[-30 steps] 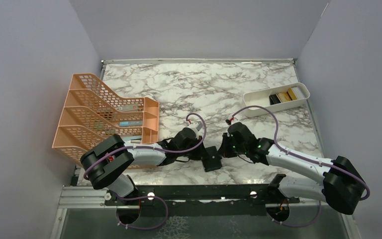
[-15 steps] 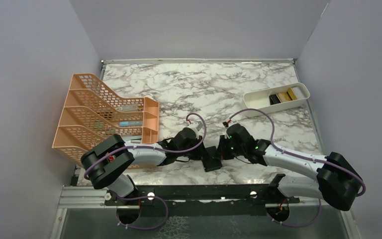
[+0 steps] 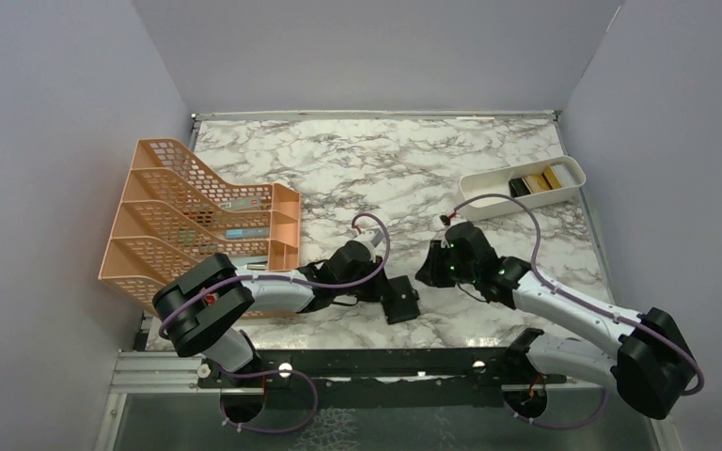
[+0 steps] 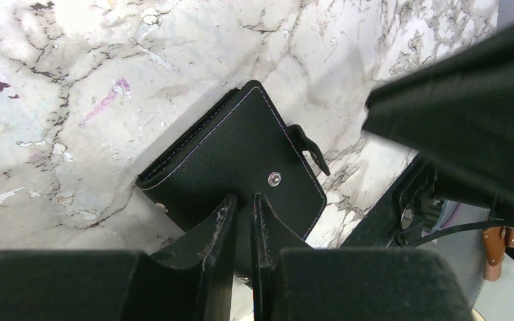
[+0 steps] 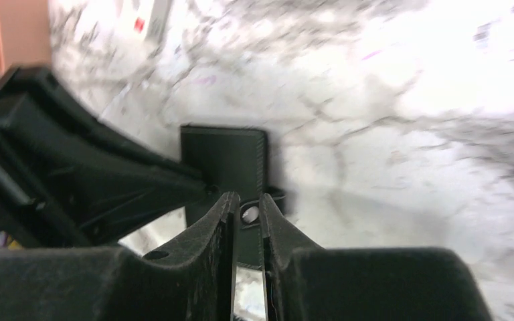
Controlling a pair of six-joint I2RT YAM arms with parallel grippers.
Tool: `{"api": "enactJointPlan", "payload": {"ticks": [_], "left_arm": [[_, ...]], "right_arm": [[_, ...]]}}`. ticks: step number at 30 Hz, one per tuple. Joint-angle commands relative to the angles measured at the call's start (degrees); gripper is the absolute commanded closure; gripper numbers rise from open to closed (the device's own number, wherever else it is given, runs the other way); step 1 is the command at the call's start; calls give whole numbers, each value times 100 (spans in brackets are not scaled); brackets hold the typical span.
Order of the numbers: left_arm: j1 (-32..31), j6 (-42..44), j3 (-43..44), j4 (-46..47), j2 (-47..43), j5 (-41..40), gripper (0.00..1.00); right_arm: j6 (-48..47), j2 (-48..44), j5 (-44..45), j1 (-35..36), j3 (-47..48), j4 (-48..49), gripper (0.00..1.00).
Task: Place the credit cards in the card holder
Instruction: Close the card holder at the center of the board.
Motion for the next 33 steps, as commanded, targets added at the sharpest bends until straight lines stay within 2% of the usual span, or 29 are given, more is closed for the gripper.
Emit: {"api": "enactJointPlan", "payload": {"ticks": [1, 9, 12, 20, 27, 30, 33], "left_arm": [[-24, 24, 15, -116, 181, 37, 83], [-24, 9, 4, -50, 213, 98, 83], [-24, 7, -12, -28, 203, 91, 83], [-26, -2, -1, -6, 207, 113, 83], [-26, 7, 29, -4, 271, 100, 83], [-32, 7, 49, -10, 306, 126, 83], [-32, 7, 50, -19, 318, 137, 83]], "right_arm": [[-341, 3, -313, -623, -95, -43, 79], [253, 382, -1766, -715, -738, 1159, 74], [415, 529, -2022, -714, -908, 1529, 73], [482, 573, -2169, -714, -1044, 1746, 78], [380, -20, -1663, -714, -823, 1029, 77], [263, 131, -1404, -730, -611, 753, 77], [284, 291, -1535, -732, -605, 893, 77]]}}
